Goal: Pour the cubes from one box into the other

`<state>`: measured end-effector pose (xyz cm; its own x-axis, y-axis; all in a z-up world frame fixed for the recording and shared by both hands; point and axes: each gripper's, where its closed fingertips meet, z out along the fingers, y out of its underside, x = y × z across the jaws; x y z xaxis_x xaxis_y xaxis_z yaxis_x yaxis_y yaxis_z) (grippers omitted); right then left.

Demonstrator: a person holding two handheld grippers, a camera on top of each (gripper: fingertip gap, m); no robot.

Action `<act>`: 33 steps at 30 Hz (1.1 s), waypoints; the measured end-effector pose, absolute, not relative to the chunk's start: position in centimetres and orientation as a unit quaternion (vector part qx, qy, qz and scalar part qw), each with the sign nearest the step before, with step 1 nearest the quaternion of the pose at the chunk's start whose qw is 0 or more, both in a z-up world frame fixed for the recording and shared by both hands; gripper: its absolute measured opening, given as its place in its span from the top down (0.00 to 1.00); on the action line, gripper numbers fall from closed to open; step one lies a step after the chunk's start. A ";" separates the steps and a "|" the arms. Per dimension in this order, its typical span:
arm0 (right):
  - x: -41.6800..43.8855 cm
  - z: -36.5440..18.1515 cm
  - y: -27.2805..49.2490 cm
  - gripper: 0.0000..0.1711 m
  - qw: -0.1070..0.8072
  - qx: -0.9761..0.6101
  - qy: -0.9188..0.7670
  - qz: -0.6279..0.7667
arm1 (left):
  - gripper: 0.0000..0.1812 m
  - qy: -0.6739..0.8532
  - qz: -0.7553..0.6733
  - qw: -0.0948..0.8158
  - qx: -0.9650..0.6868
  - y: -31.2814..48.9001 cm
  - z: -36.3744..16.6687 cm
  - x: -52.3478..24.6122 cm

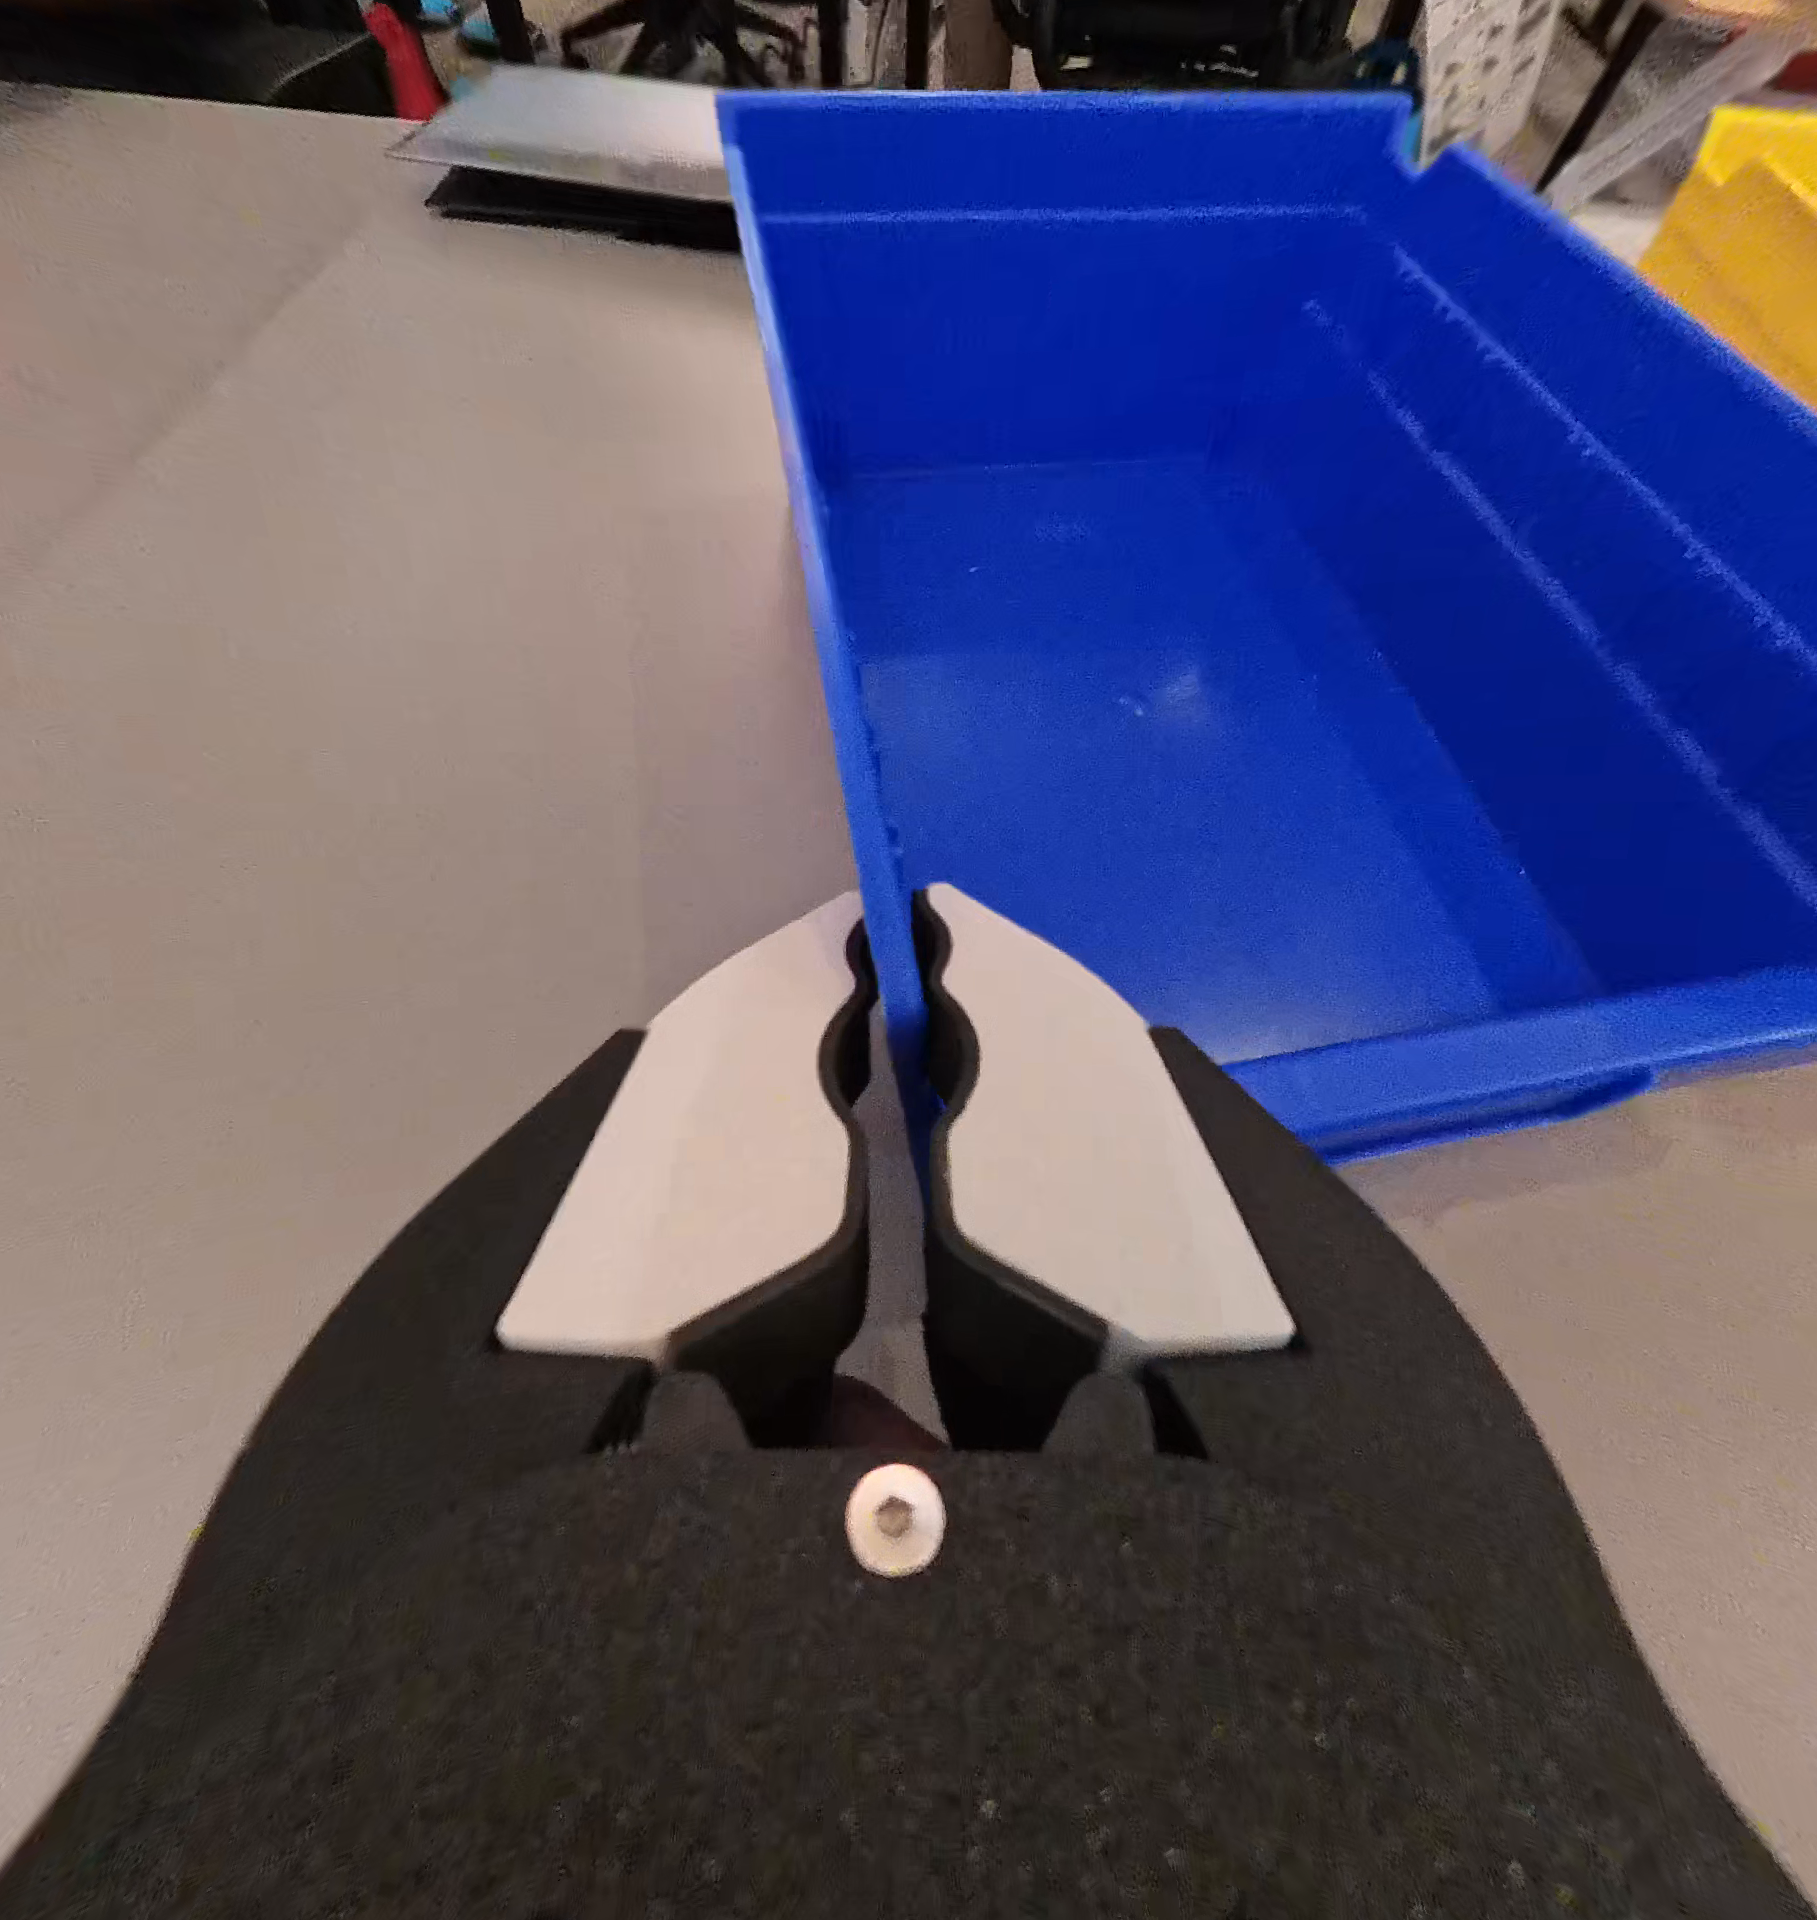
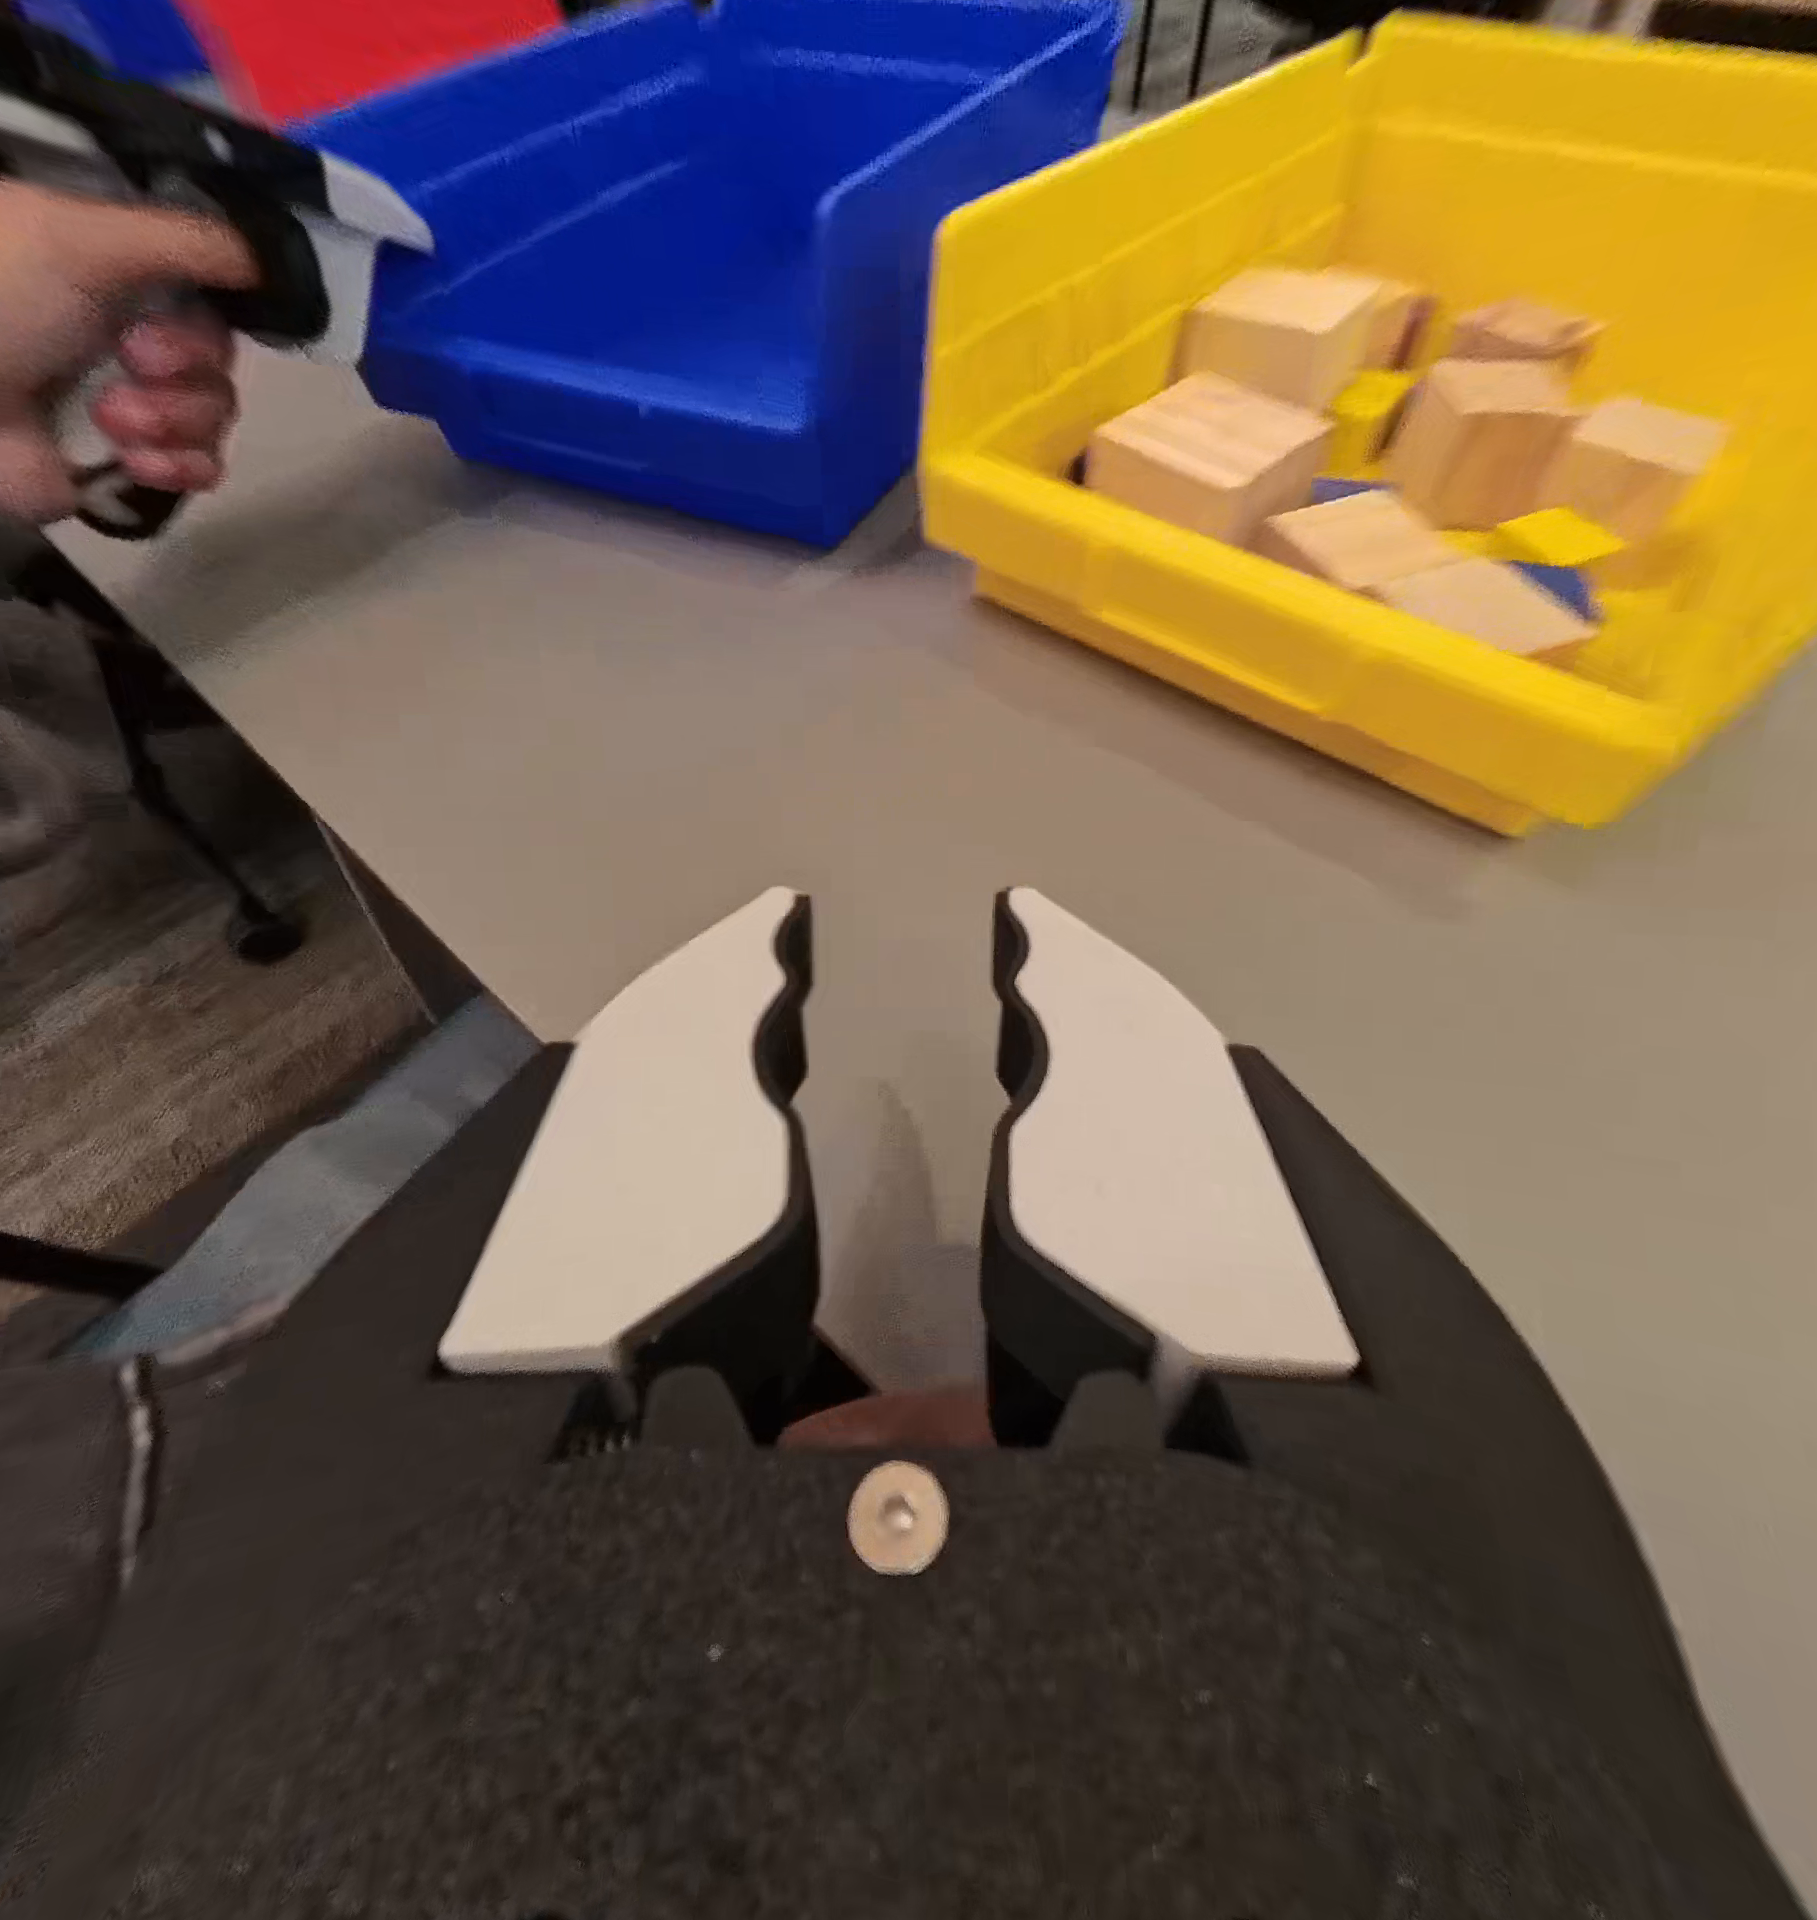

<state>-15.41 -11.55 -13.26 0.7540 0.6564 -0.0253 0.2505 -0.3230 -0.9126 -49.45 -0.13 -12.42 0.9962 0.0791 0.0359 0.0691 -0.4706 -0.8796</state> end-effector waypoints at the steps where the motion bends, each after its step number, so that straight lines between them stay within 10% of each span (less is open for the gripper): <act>1: -17.2 -13.9 -11.5 0.77 0.496 -0.792 -0.301 0.191 | 0.97 -0.042 0.018 0.509 -0.860 -1.5 -12.4 -49.1; 10: -29.1 -13.6 -6.9 0.74 0.487 -0.826 -0.249 0.134 | 0.98 -0.083 0.028 0.510 -0.856 -11.4 -12.4 -46.0; 12: -28.4 -13.3 -6.1 0.98 0.493 -0.835 -0.226 0.095 | 0.97 -0.095 0.047 0.511 -0.853 -12.9 -12.3 -46.5; 17: -27.1 -10.1 -7.1 0.99 0.545 -0.803 -0.219 0.103 | 0.97 -0.103 0.029 0.550 -0.828 -14.4 -9.7 -45.0; 33: 5.5 8.8 -0.9 0.99 0.684 -0.728 -0.044 -0.032 | 0.97 0.052 -0.087 0.668 -0.737 -0.5 8.0 -13.8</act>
